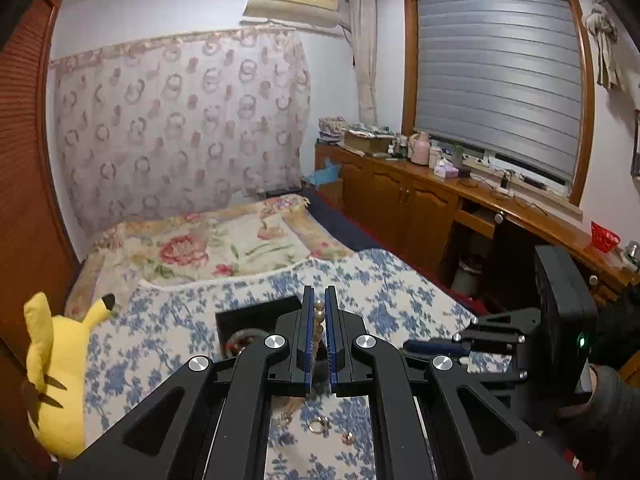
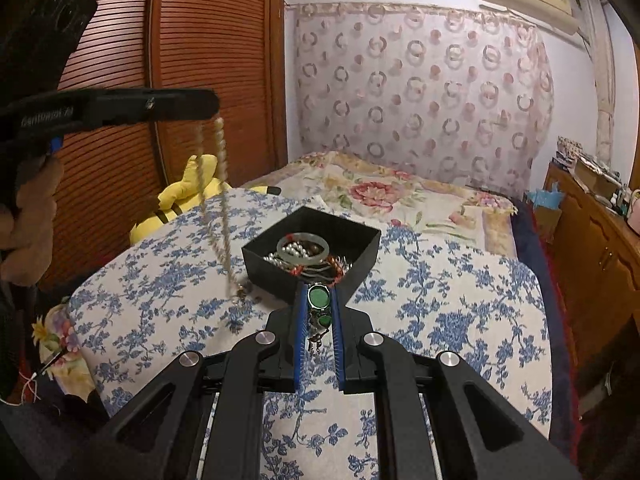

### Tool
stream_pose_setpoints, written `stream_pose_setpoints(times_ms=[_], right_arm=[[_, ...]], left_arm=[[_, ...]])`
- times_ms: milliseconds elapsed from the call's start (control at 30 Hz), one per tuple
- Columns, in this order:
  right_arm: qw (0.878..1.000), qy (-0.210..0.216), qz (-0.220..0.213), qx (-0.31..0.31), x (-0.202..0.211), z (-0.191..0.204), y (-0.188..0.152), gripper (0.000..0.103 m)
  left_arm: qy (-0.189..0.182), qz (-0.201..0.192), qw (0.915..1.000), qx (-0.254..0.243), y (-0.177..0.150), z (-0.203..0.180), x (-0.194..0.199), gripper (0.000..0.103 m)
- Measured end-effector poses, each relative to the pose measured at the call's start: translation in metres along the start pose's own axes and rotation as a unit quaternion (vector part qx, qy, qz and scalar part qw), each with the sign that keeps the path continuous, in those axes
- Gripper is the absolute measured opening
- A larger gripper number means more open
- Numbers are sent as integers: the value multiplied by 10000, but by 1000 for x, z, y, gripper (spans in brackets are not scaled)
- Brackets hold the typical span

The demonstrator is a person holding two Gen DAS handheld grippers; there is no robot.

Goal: Organize jewelry
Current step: 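Lift the pearl necklace and green pendant chain high above the bed with both tools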

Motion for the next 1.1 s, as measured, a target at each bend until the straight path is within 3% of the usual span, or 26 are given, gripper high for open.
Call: stream_pose_setpoints(times_ms=[300, 700, 900, 1100], right_arm=[[9997, 29, -208, 114, -2, 9, 33, 13], [9994, 161, -314, 54, -24, 12, 76, 13], [9996, 95, -252, 61, -48, 4, 83, 13], [9999, 66, -140, -24, -75, -6, 81, 13]], left_arm=[[256, -146, 9995, 86, 32, 27, -1, 4], [495, -11, 9988, 49, 55, 50, -29, 4], [496, 292, 9981, 201, 33, 63, -55, 5], [316, 685, 9963, 421, -13, 66, -85, 5]])
Point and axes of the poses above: each gripper's, at about its wrist camera, not at the fingertips, and x roughly against the way its jaws point, z to its left, y to its top, the point moved 9 cm from there along -x, roughly the way its jaws point, and after that the axes turned 11 degrees about -x, right-handed, at the moved point
